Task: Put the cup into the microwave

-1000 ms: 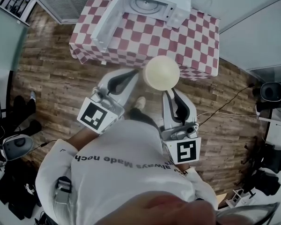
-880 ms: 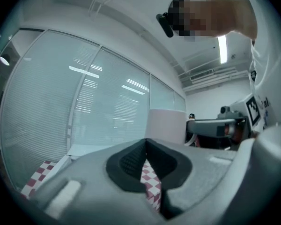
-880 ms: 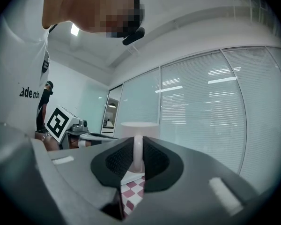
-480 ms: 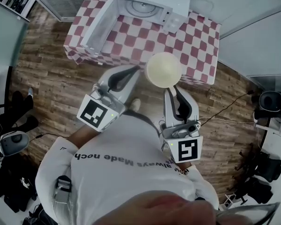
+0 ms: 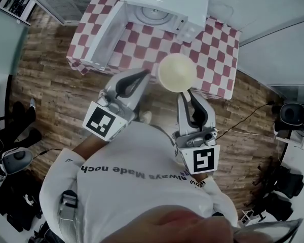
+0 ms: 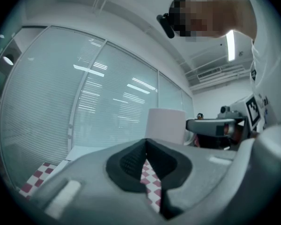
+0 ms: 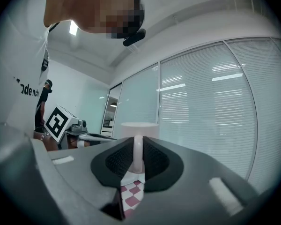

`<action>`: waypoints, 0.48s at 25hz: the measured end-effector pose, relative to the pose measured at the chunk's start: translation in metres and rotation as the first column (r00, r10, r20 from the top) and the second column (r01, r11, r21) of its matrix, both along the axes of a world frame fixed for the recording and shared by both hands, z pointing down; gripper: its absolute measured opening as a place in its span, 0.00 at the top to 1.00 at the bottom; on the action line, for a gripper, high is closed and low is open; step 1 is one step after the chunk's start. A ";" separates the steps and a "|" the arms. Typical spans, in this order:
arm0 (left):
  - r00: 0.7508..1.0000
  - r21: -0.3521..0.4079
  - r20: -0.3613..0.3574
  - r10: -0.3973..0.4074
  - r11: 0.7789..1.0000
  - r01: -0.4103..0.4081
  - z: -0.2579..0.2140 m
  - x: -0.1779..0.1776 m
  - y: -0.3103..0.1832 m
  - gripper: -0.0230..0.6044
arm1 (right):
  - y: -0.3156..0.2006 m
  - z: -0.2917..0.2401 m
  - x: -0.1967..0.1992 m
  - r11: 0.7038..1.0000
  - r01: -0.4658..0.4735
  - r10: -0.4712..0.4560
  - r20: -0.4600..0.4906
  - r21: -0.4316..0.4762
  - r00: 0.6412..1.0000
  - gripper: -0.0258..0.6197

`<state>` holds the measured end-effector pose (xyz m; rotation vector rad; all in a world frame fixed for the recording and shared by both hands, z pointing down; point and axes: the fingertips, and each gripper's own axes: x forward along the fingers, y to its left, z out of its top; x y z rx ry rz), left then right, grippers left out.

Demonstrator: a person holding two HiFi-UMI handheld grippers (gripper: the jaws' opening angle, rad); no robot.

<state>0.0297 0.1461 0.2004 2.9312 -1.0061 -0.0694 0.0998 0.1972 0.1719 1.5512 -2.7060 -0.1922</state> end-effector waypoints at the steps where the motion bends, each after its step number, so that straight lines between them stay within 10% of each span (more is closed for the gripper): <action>1: 1.000 0.000 -0.003 -0.001 1.000 0.001 0.000 -0.002 -0.011 0.96 | -0.011 0.001 -0.002 1.000 0.001 -0.001 -0.002 -0.003 1.000 0.89; 12: 0.999 -0.005 -0.022 -0.026 1.000 0.026 -0.002 -0.049 -0.150 0.96 | -0.154 -0.006 -0.049 1.000 -0.001 0.001 0.003 -0.015 1.000 0.89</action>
